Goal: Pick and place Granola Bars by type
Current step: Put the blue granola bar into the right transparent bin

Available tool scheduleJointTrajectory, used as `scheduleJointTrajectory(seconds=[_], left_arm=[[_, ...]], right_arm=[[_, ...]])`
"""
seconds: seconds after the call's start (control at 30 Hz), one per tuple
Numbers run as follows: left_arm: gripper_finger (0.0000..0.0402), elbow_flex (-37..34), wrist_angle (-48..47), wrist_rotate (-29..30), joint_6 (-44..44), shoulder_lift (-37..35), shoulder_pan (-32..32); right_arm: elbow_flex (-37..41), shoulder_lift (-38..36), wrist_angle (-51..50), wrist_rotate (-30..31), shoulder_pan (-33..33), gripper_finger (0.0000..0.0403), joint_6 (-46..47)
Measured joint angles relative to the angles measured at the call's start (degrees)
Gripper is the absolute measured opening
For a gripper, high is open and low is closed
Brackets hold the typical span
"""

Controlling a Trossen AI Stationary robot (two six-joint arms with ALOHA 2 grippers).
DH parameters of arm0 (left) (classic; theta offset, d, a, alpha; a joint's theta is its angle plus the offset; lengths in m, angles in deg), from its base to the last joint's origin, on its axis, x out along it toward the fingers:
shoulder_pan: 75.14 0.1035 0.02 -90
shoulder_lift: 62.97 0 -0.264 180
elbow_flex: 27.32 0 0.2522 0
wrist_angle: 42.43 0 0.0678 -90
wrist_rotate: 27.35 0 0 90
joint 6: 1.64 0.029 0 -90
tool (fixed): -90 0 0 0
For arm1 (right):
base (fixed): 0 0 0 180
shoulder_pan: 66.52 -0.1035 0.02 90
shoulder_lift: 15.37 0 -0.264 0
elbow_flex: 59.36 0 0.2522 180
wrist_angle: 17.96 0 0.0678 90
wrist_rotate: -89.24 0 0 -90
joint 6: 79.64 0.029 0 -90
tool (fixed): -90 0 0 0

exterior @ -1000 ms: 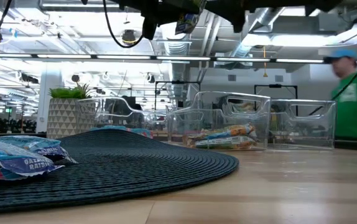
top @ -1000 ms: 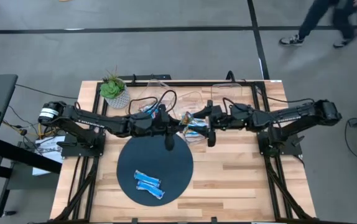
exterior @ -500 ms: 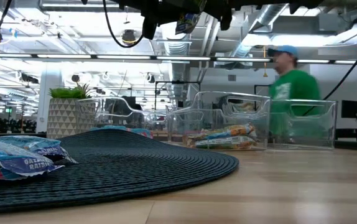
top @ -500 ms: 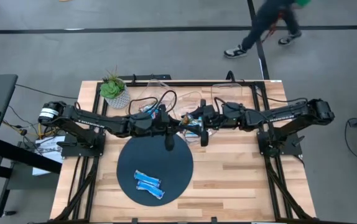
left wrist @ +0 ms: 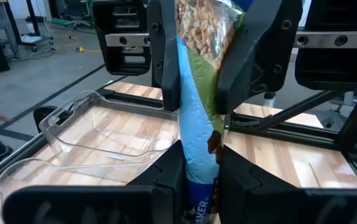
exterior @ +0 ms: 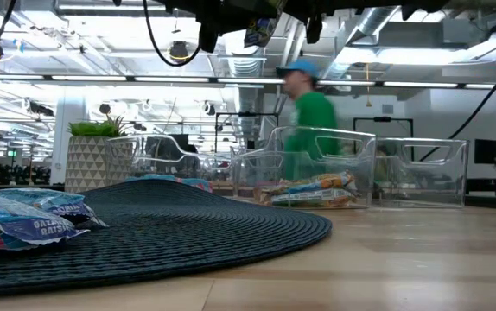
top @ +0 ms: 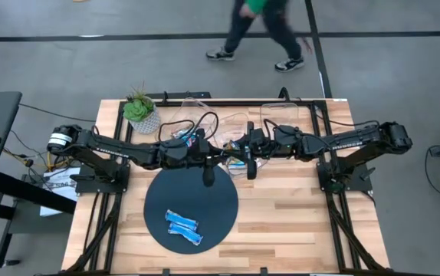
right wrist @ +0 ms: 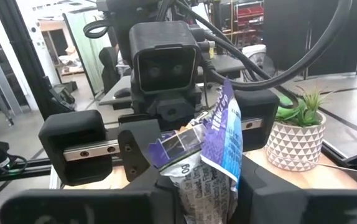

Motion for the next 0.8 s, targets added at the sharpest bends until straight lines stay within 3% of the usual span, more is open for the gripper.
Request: scheduleJointTrajectory(seconds=[0.13,0.33,0.6,0.8], left_arm=[[0.009,0.0,-0.1,-0.8,0.2,0.0,0.1],[0.0176,0.0,-1.5,-2.6,-0.1,0.0,1.6],[0.0268,0.0,-8.0,-2.6,-2.3,0.0,3.7],[0.0288,0.0,-8.8,-2.7,-2.2,0.0,3.7]], right_arm=[[0.0,0.0,-0.9,0.0,0.3,0.0064,0.0],[0.0,0.0,-4.4,0.0,1.3,0.0064,0.0],[0.0,-2.1,-19.3,0.6,5.9,0.0064,0.0],[0.0,-6.6,-32.1,9.6,10.9,0.0064,0.0]])
